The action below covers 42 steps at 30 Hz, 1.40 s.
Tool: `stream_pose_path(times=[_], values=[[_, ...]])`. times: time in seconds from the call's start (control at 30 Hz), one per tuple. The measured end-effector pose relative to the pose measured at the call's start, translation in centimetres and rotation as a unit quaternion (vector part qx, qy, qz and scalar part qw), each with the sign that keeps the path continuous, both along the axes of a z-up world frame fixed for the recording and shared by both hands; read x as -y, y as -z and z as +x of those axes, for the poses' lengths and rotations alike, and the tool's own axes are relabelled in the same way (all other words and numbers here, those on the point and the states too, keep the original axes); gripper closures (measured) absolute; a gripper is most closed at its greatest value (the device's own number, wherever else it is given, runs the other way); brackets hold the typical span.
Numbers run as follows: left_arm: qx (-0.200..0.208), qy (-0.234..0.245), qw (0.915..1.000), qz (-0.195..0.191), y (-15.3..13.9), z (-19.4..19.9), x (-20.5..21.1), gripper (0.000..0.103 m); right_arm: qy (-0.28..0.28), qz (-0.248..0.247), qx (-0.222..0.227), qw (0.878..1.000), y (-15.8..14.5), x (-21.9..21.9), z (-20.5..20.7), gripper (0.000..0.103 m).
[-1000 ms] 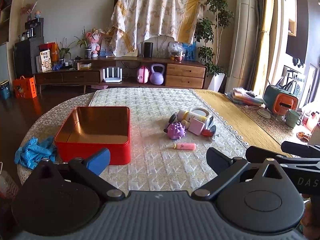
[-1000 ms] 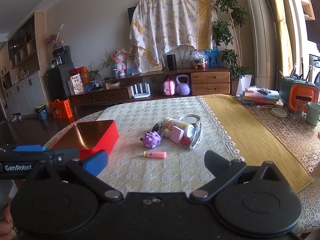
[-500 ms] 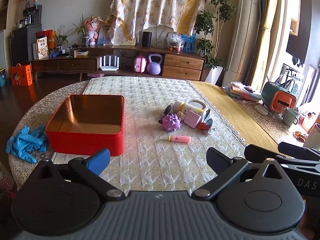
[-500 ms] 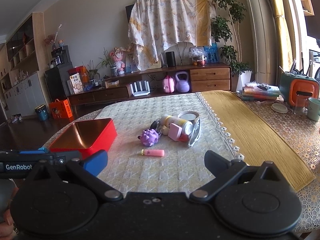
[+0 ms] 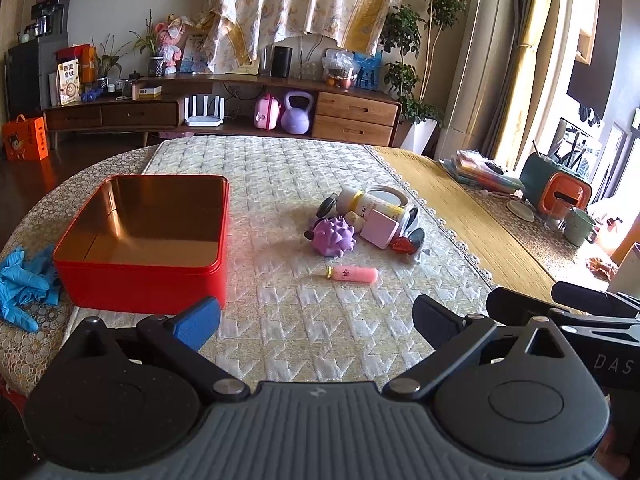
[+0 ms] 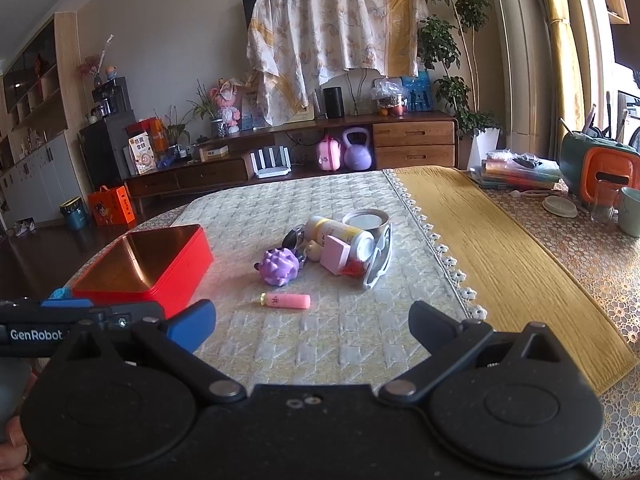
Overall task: Organize rigid objects
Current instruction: 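Move both grippers toward the pile of toys on the table, then grasp the pink cylinder stick with the left gripper while the right gripper grasps the white sunglasses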
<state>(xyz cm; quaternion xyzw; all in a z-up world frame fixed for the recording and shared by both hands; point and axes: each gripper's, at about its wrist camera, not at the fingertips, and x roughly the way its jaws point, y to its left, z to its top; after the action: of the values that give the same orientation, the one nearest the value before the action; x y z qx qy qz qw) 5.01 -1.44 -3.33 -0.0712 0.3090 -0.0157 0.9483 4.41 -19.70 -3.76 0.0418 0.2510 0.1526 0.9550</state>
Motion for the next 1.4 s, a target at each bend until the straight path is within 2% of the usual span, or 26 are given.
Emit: stream_pose_path(times=[0.27,0.4,0.53,0.7,0.77,0.9,1.0,1.13,1.27,1.4], values=[[-0.019,-0.002,0.9998,0.007,1.8,4.6,0.0,0.000,0.002,-0.019,-0.021,1.000,0.7,1.9,4.8,0.002],[-0.027,0.010,0.9995,0.013,2.9,6.9,1.2,0.000,0.003,-0.041,-0.030,0.999,1.3,2.5,7.5,0.005],[-0.026,0.027,0.9986,0.036,4.1,8.9,3.1,0.000,-0.003,-0.063,-0.034,0.997,1.9,2.6,10.3,0.009],[-0.036,0.038,0.9980,0.036,5.7,11.3,4.4,0.000,-0.010,-0.065,-0.053,0.996,2.4,2.8,14.1,0.012],[-0.038,0.041,0.9978,0.036,6.1,12.2,4.8,0.000,-0.008,-0.064,-0.067,0.996,2.6,2.8,15.4,0.019],[-0.043,0.038,0.9972,0.047,7.0,13.5,5.4,0.000,-0.012,-0.051,-0.089,0.995,3.5,2.3,17.9,0.024],[-0.040,0.041,0.9970,0.053,7.7,14.3,5.8,0.000,-0.007,-0.043,-0.101,0.994,4.3,2.1,19.2,0.031],[-0.038,0.044,0.9965,0.060,8.4,15.1,6.2,0.000,0.015,-0.039,-0.113,0.993,5.4,1.8,20.8,0.046],[-0.038,0.041,0.9963,0.065,9.0,15.5,6.3,0.001,0.027,-0.017,-0.140,0.990,6.3,1.8,22.6,0.050],[-0.035,0.042,0.9962,0.068,9.3,15.7,6.3,0.001,0.028,-0.028,-0.158,0.987,7.1,1.1,23.7,0.058]])
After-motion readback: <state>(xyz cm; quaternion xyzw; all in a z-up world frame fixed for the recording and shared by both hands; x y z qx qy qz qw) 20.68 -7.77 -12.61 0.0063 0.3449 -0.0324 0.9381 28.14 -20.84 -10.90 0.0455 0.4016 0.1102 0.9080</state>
